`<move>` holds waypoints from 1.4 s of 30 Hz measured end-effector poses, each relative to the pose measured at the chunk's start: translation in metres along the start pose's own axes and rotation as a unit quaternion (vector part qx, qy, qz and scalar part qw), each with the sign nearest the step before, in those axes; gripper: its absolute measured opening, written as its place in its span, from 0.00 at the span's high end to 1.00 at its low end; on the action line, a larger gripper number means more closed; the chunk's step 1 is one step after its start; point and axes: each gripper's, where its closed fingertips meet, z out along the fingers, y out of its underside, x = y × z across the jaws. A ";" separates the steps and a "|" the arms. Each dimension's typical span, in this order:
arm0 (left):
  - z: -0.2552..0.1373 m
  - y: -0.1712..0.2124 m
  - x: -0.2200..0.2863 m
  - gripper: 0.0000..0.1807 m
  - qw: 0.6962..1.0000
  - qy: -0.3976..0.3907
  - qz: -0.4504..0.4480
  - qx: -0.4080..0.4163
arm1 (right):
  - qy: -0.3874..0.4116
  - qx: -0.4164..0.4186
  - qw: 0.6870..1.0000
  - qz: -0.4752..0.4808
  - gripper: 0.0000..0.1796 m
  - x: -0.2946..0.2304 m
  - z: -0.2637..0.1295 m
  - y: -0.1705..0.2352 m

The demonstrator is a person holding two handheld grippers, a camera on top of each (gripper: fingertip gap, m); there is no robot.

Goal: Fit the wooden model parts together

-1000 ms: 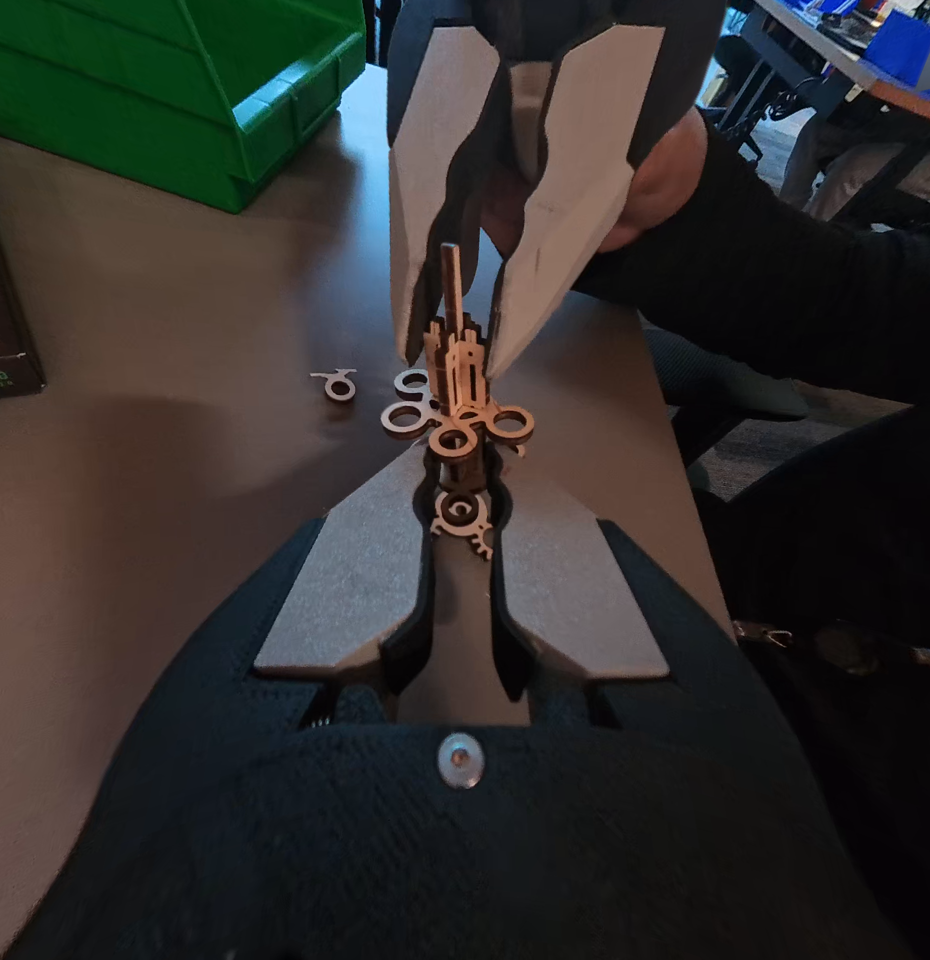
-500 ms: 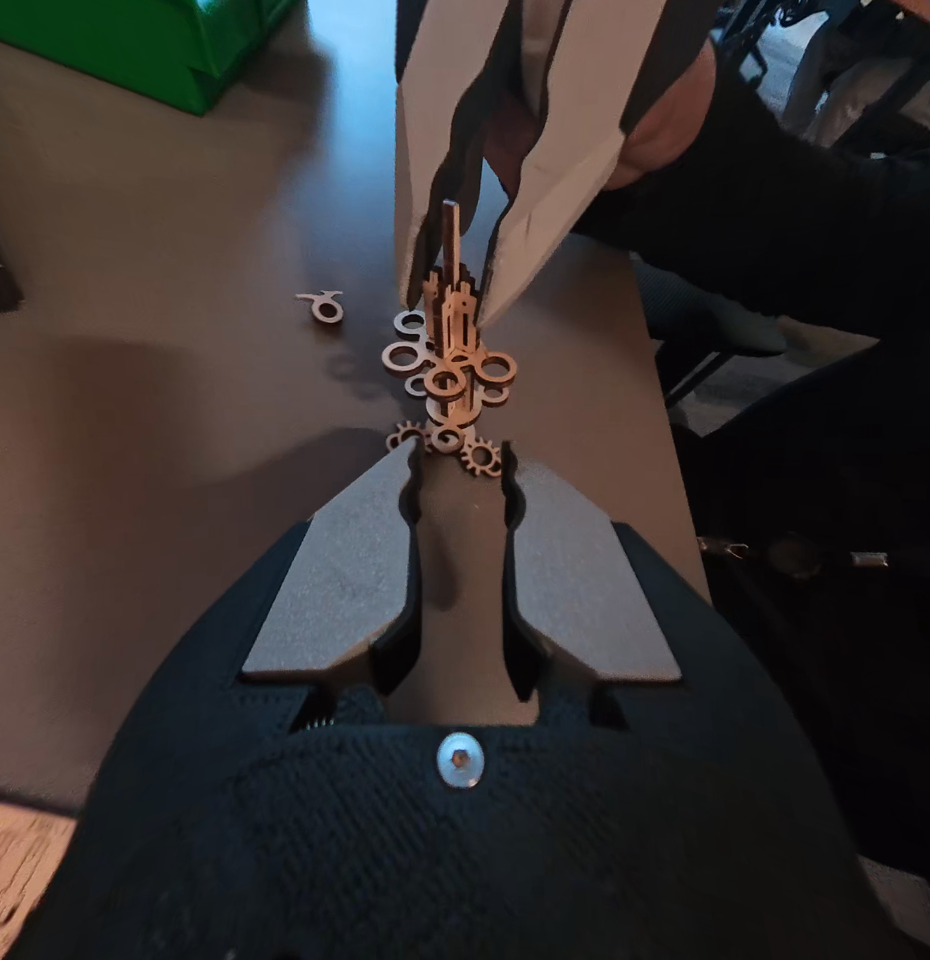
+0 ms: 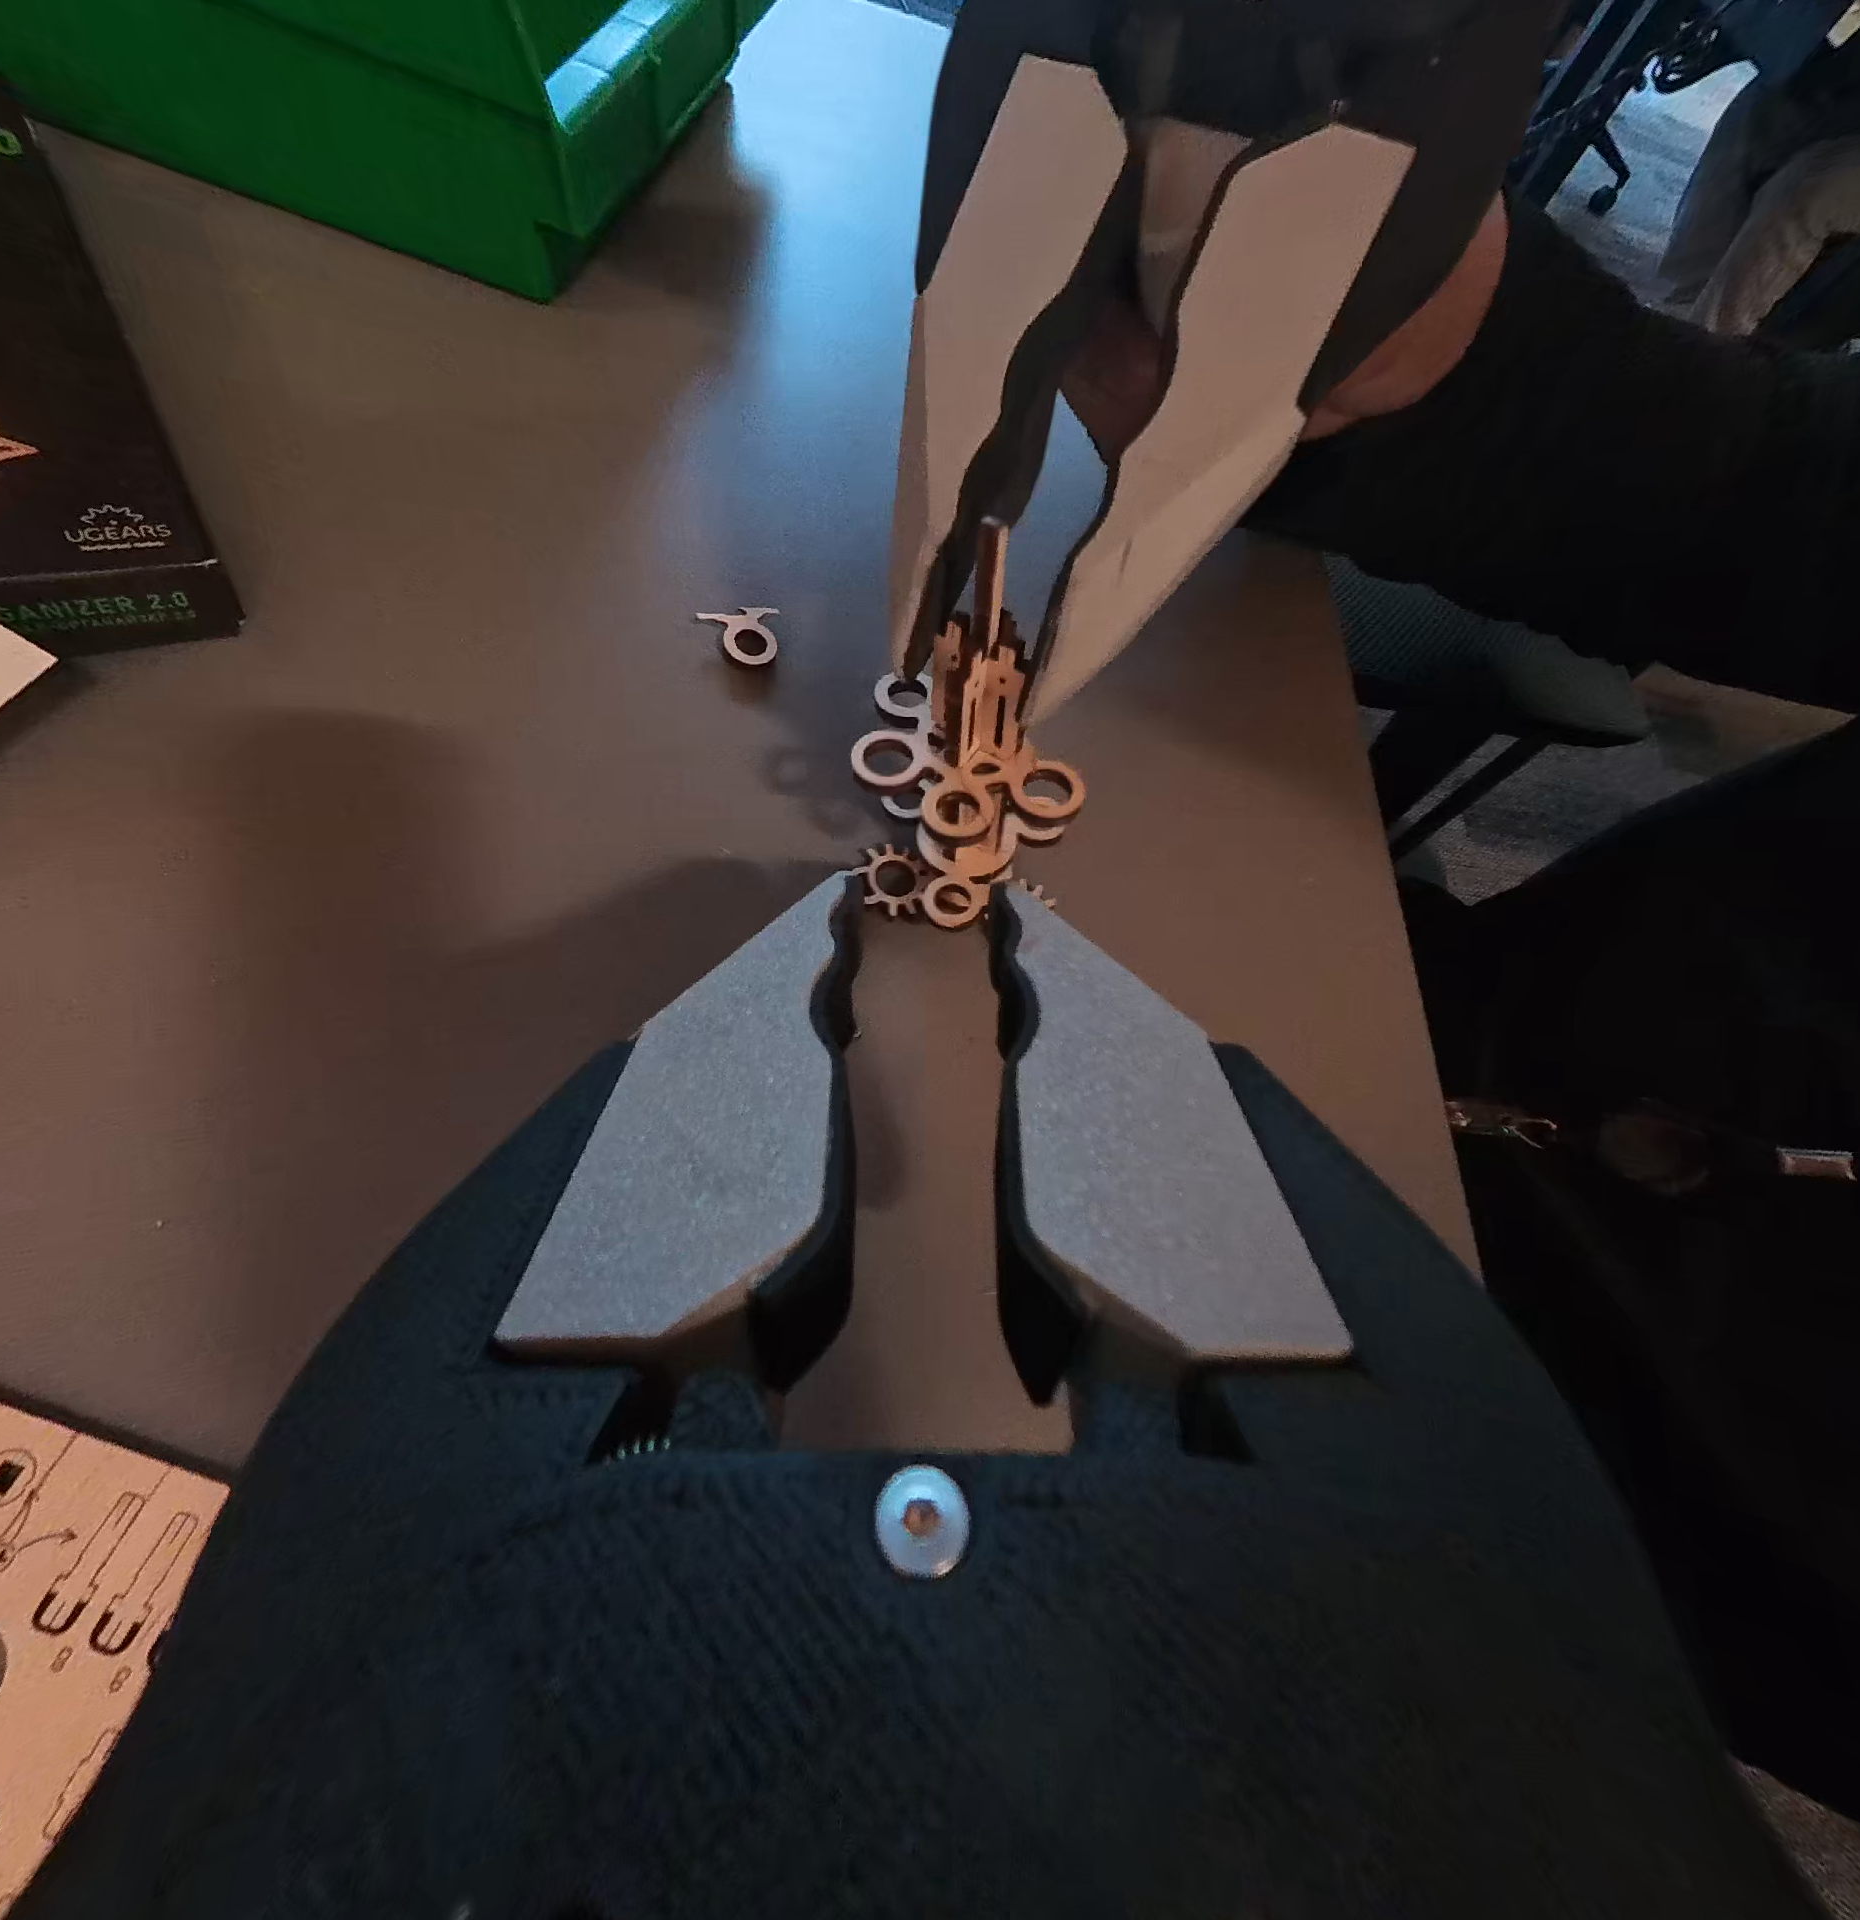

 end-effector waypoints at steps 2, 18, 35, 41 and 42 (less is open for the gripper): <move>0.000 0.000 -0.001 0.89 1.000 -0.002 -0.001 0.001 | 0.003 -0.004 1.000 -0.005 0.91 -0.001 0.001 0.000; 0.001 0.000 -0.001 0.90 1.000 -0.005 0.000 -0.001 | 0.040 -0.028 0.998 -0.042 0.91 -0.005 0.002 0.001; -0.002 -0.020 0.014 0.91 0.997 -0.009 0.066 0.038 | 0.084 -0.058 0.991 -0.086 0.91 -0.012 0.004 0.002; 0.006 -0.019 0.014 0.90 0.996 -0.018 0.079 0.034 | 0.058 -0.031 0.996 -0.054 0.91 -0.008 0.000 0.003; 0.007 -0.018 0.013 0.90 0.997 -0.018 0.075 0.031 | 0.054 -0.028 0.997 -0.053 0.91 -0.008 0.000 0.003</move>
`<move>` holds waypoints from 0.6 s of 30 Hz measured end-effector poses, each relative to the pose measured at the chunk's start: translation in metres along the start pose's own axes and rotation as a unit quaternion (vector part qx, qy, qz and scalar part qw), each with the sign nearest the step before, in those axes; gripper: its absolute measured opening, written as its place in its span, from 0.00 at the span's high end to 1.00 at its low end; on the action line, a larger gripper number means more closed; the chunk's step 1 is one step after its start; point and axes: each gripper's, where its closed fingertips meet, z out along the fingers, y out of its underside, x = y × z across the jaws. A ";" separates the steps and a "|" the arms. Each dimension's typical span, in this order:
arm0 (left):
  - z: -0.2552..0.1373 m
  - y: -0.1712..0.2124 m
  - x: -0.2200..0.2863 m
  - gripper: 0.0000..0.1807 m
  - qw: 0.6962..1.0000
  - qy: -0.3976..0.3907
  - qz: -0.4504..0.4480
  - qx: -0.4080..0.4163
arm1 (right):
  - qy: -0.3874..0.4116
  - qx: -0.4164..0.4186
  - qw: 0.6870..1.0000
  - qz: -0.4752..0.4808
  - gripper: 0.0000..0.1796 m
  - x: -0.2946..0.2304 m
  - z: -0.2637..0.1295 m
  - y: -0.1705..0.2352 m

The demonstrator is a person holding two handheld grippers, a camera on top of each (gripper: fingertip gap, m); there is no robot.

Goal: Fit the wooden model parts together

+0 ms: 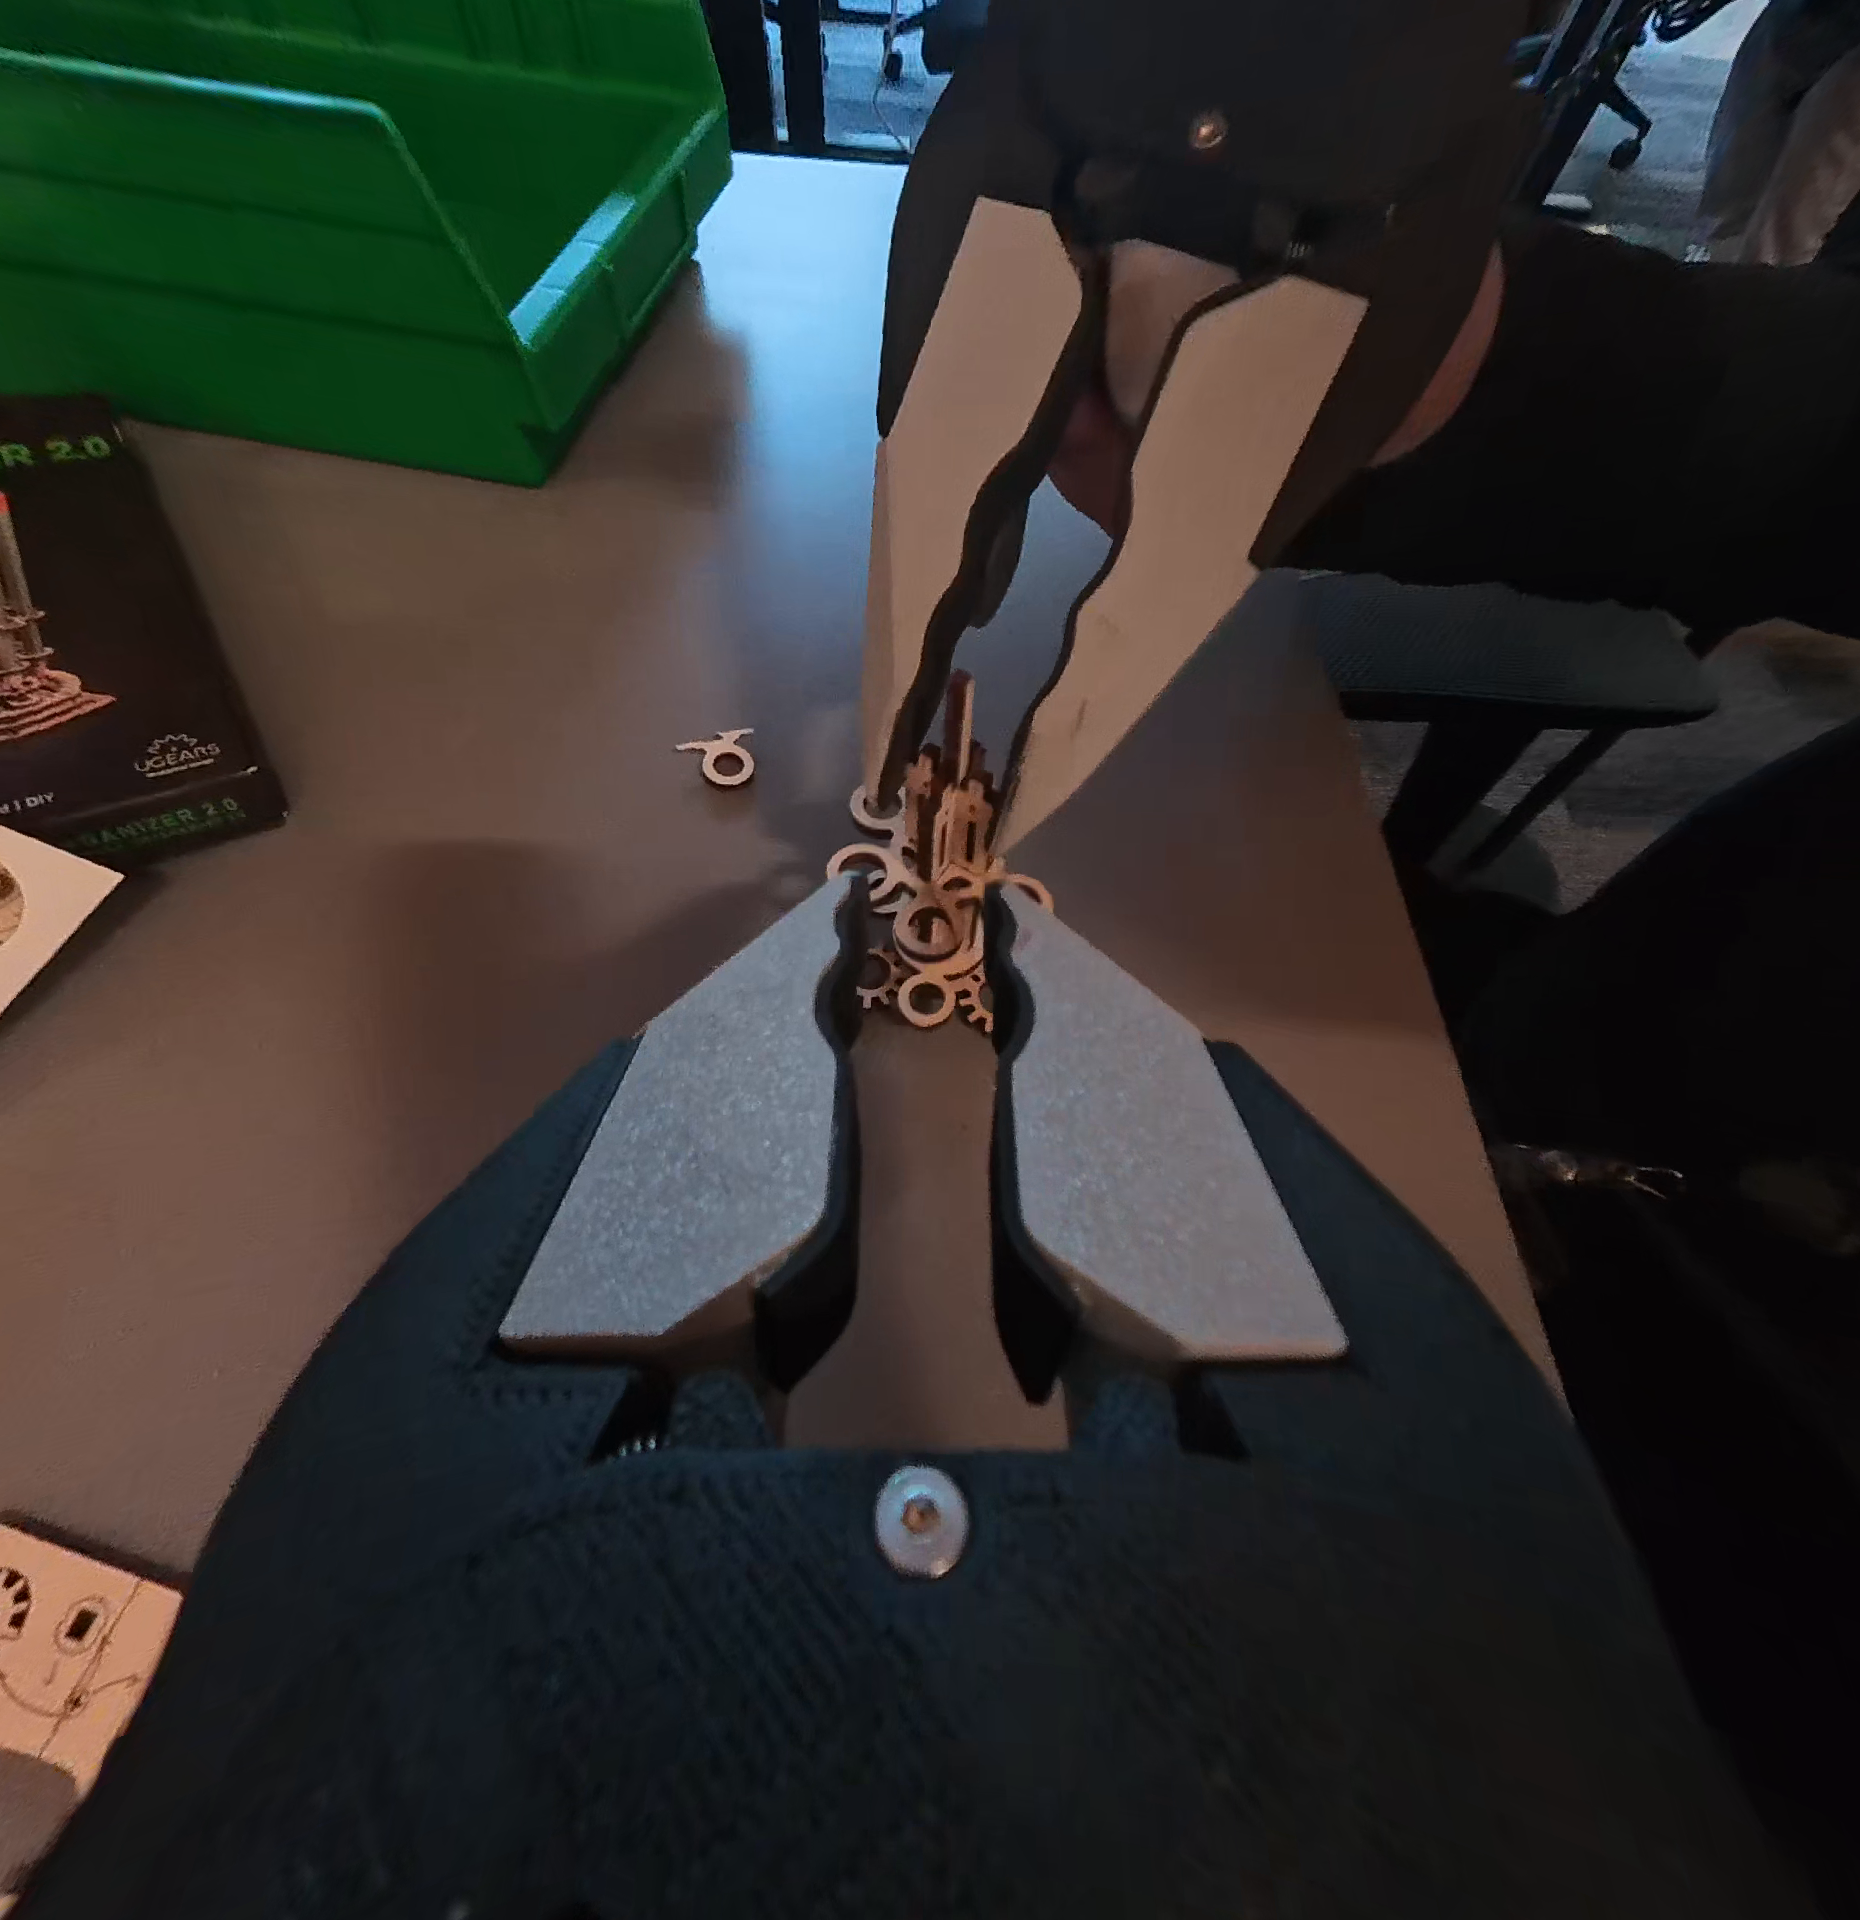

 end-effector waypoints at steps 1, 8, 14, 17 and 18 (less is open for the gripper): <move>0.001 0.001 -0.001 0.90 1.000 -0.001 -0.003 -0.001 | -0.003 0.002 1.000 -0.001 0.91 0.000 0.000 0.000; -0.001 0.004 -0.012 0.90 0.999 -0.010 -0.032 0.002 | -0.030 0.014 0.999 0.037 0.91 0.006 -0.002 0.001; -0.002 0.007 -0.016 0.91 0.999 -0.017 -0.040 -0.003 | 0.019 -0.018 0.999 -0.036 0.90 -0.004 0.002 0.000; -0.002 0.007 -0.016 0.91 0.999 -0.020 -0.037 -0.006 | 0.029 -0.033 0.998 -0.055 0.90 -0.007 0.004 -0.001; -0.001 0.008 -0.016 0.91 0.999 -0.020 -0.036 -0.007 | 0.030 -0.035 0.997 -0.058 0.90 -0.007 0.004 -0.002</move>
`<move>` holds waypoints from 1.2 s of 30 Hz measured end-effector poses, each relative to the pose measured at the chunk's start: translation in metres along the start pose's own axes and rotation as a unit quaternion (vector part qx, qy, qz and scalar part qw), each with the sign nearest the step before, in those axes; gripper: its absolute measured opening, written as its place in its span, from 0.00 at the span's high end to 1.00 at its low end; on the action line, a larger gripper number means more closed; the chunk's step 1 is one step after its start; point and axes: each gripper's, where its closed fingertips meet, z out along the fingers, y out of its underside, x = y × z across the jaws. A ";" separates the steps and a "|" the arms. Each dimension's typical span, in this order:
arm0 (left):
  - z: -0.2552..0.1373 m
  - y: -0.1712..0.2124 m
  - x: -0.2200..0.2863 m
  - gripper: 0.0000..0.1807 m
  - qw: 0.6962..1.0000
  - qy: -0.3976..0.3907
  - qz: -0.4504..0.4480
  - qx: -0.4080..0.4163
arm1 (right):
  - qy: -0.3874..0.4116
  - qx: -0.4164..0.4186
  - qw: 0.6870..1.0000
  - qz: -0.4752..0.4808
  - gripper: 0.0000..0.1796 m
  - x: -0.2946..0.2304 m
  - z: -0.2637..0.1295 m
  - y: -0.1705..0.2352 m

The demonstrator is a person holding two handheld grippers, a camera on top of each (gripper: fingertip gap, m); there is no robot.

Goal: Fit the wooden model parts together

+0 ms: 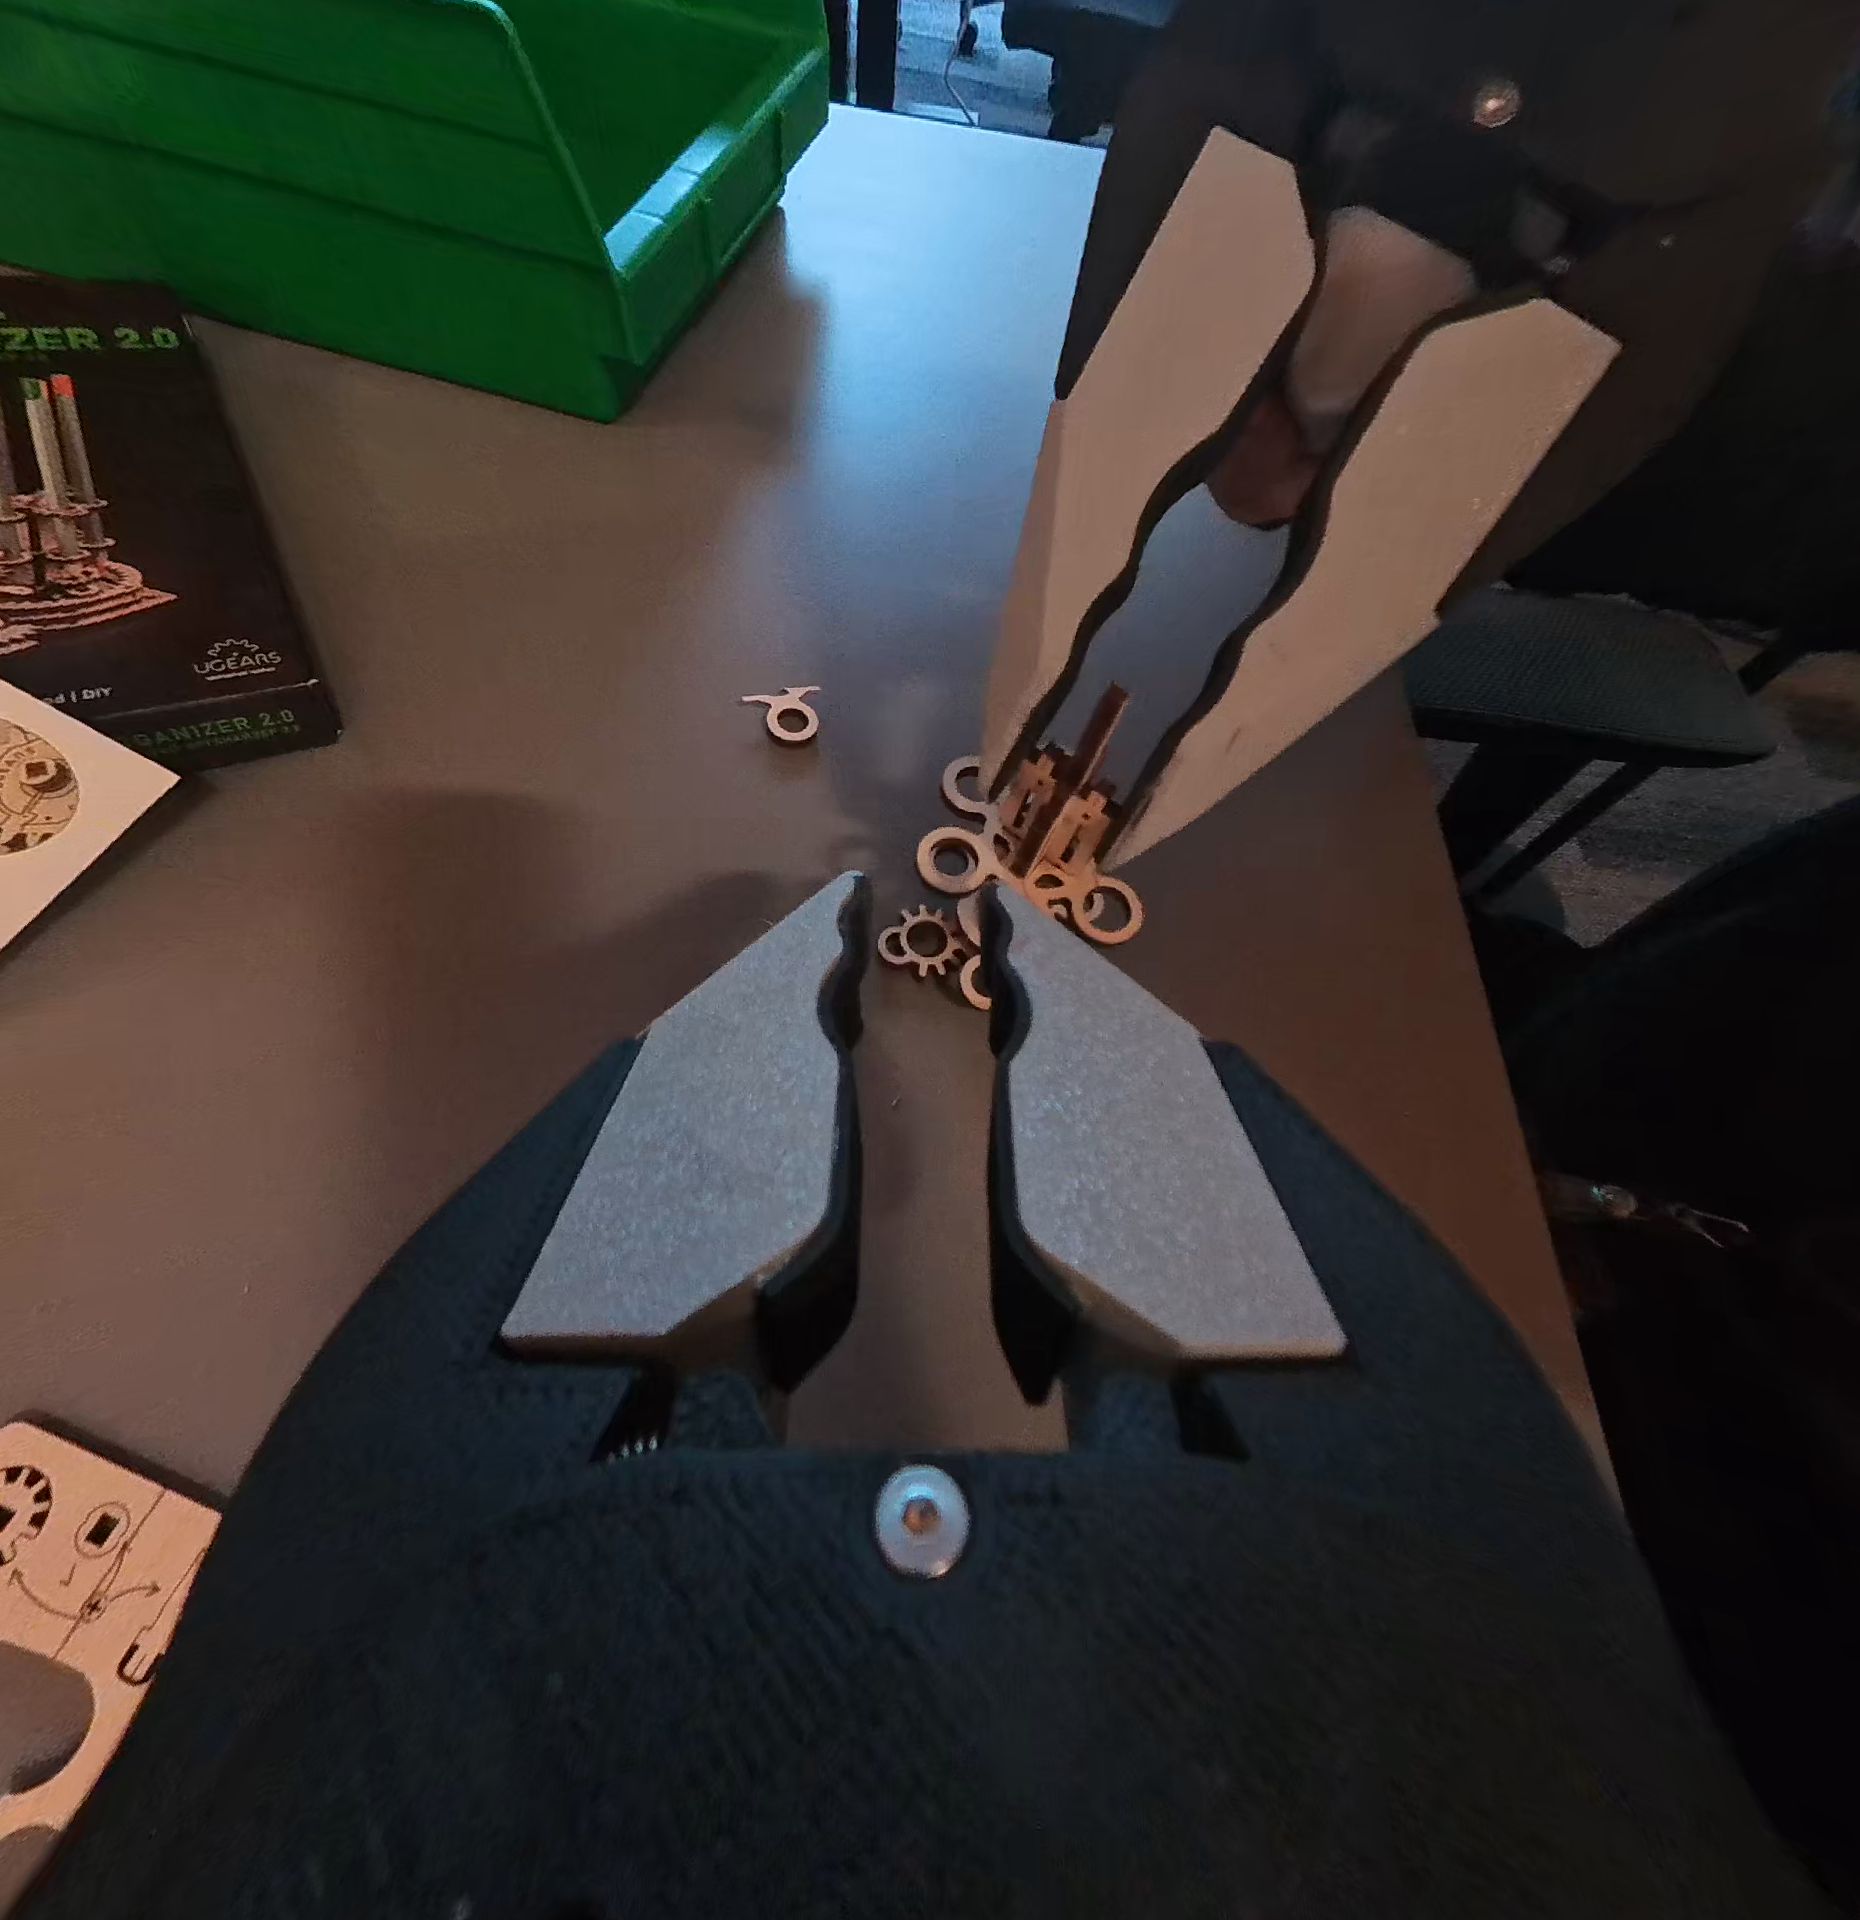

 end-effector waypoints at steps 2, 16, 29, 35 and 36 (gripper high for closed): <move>0.000 0.000 0.001 0.91 1.000 0.001 0.002 -0.001 | 0.004 -0.001 1.000 -0.007 0.90 0.000 0.001 -0.001; 0.009 -0.008 0.016 0.95 0.997 0.020 0.066 0.020 | -0.010 0.033 0.999 0.023 0.90 0.003 -0.001 0.000; 0.005 -0.009 0.016 0.95 0.996 0.038 0.068 0.033 | -0.048 0.059 0.996 0.054 0.90 0.003 0.001 -0.001; 0.000 -0.024 0.025 1.00 0.992 0.054 0.087 0.080 | -0.053 0.059 0.995 0.052 0.90 0.002 0.002 -0.001; 0.001 -0.023 0.025 1.00 0.991 0.051 0.095 0.078 | -0.055 0.060 0.995 0.053 0.90 0.002 0.001 -0.001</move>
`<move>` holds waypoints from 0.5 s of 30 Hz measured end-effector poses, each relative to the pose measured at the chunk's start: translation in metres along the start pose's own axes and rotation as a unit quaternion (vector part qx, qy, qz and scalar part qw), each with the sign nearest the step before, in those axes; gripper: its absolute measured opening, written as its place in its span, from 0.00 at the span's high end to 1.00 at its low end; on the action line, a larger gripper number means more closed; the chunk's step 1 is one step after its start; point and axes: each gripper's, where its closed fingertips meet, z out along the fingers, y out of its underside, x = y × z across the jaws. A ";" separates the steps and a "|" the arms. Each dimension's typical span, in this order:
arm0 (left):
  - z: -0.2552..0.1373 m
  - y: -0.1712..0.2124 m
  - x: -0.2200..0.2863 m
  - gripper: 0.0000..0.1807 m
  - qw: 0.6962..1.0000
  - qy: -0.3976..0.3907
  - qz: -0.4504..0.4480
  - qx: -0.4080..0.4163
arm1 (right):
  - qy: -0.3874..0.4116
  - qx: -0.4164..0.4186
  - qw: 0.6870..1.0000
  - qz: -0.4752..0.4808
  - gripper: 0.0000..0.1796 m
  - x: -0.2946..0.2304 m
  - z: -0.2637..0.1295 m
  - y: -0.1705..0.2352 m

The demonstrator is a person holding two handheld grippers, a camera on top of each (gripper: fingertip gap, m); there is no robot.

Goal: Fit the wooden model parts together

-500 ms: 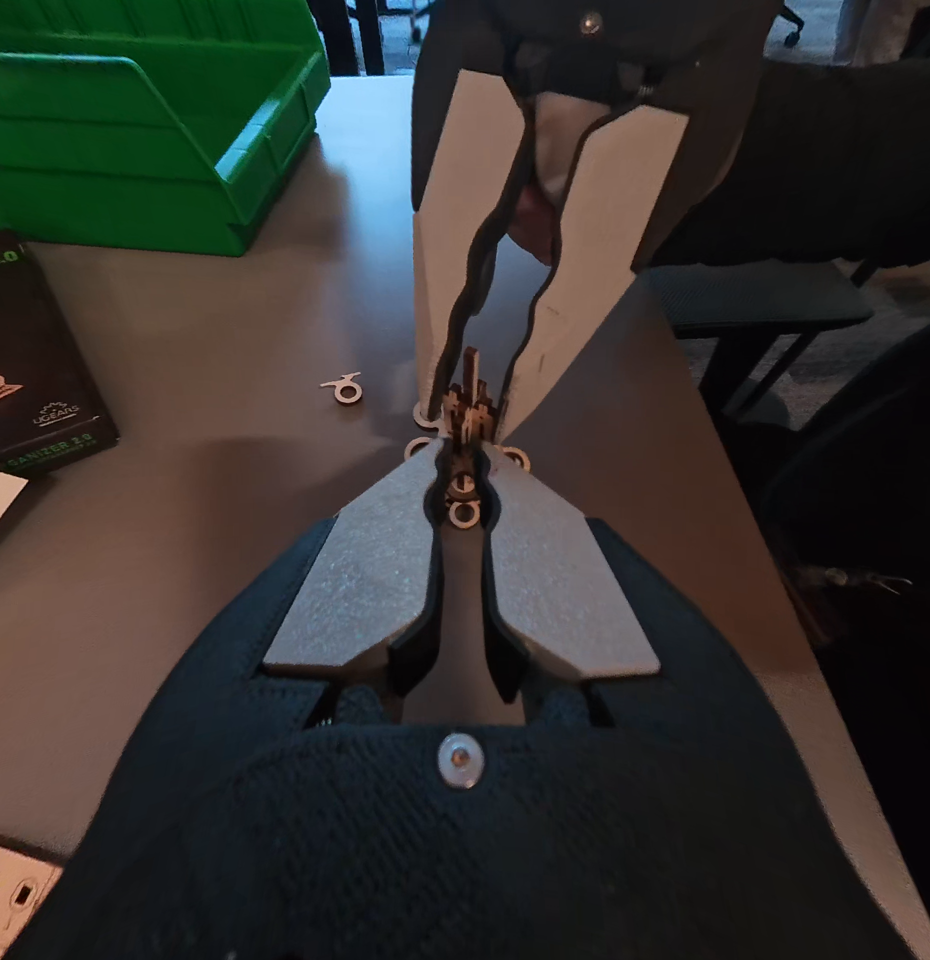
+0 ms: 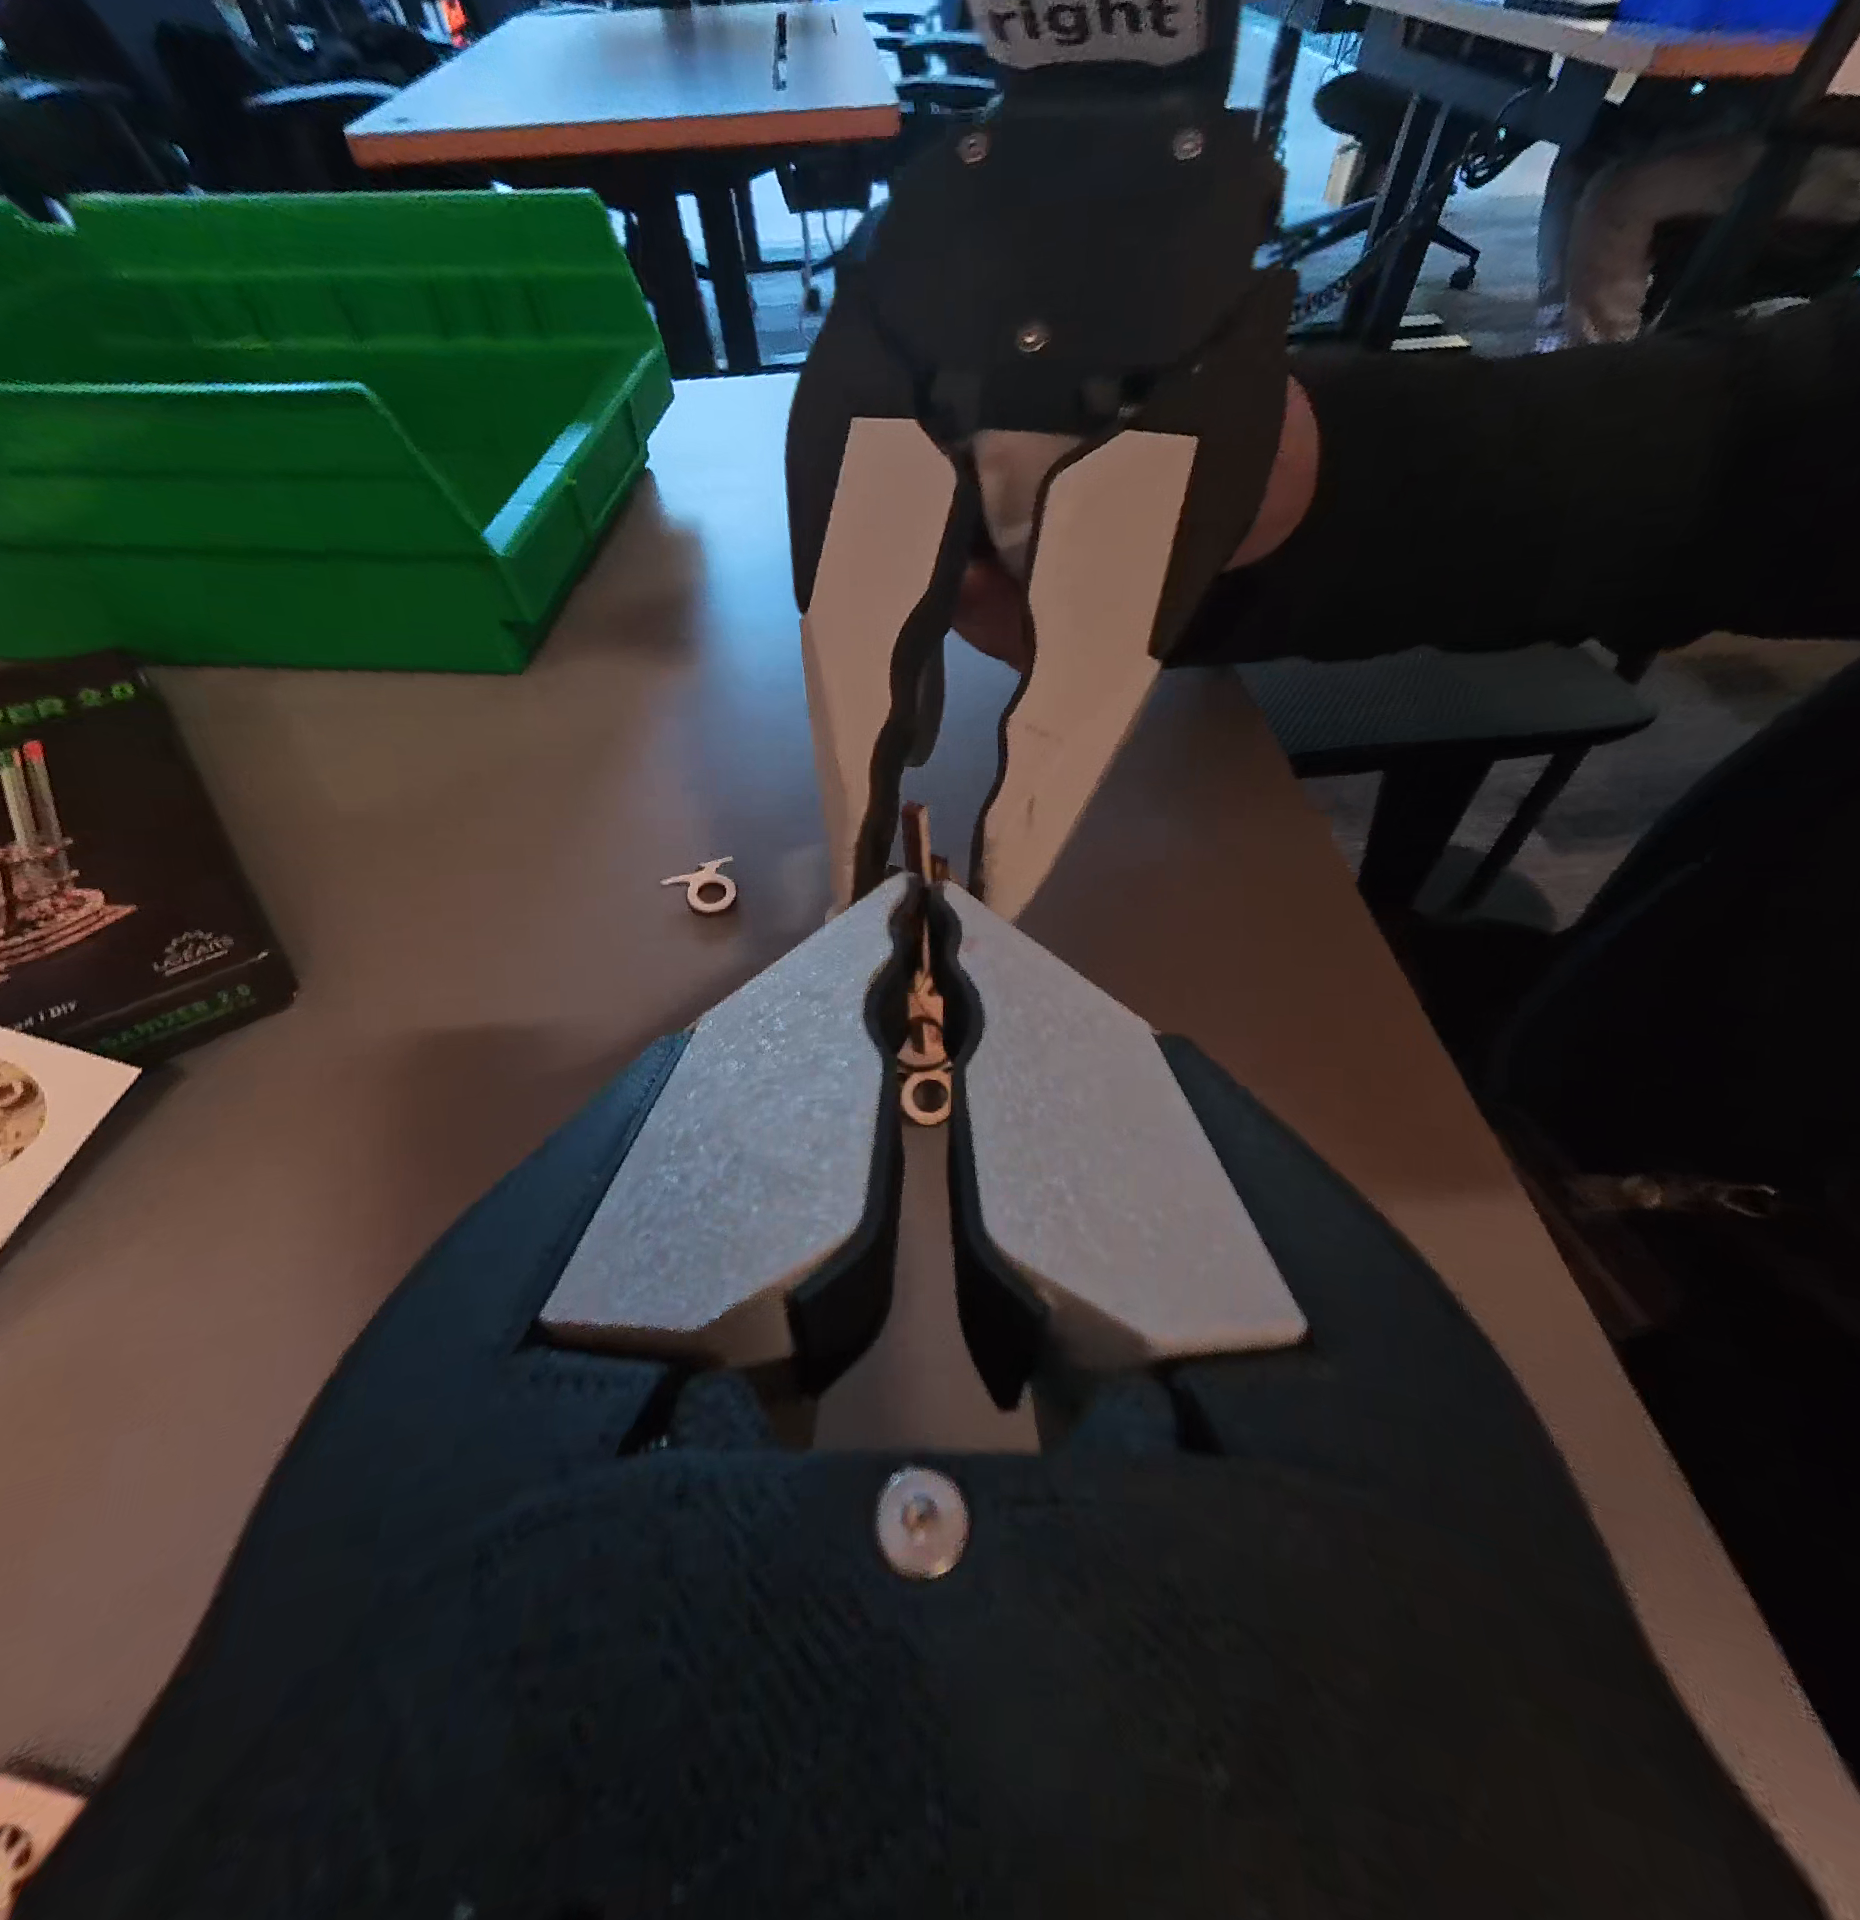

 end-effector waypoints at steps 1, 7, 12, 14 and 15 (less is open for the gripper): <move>0.000 0.000 0.001 1.00 1.000 -0.001 0.008 0.001 | -0.004 0.001 1.000 0.002 0.90 -0.001 0.000 0.000; 0.001 0.000 0.002 1.00 1.000 0.006 0.012 -0.002 | -0.018 -0.006 1.000 0.010 0.90 -0.001 0.002 0.007; 0.001 0.000 0.002 1.00 1.000 0.011 0.009 -0.005 | -0.014 -0.014 1.000 -0.002 0.90 -0.001 0.003 0.010; 0.001 0.000 0.002 1.00 1.000 0.009 0.010 -0.007 | -0.008 -0.015 1.000 -0.008 0.88 0.001 -0.003 0.011; 0.001 0.000 0.002 1.00 1.000 0.009 0.011 -0.008 | -0.004 -0.014 1.000 -0.009 0.87 0.002 -0.006 0.011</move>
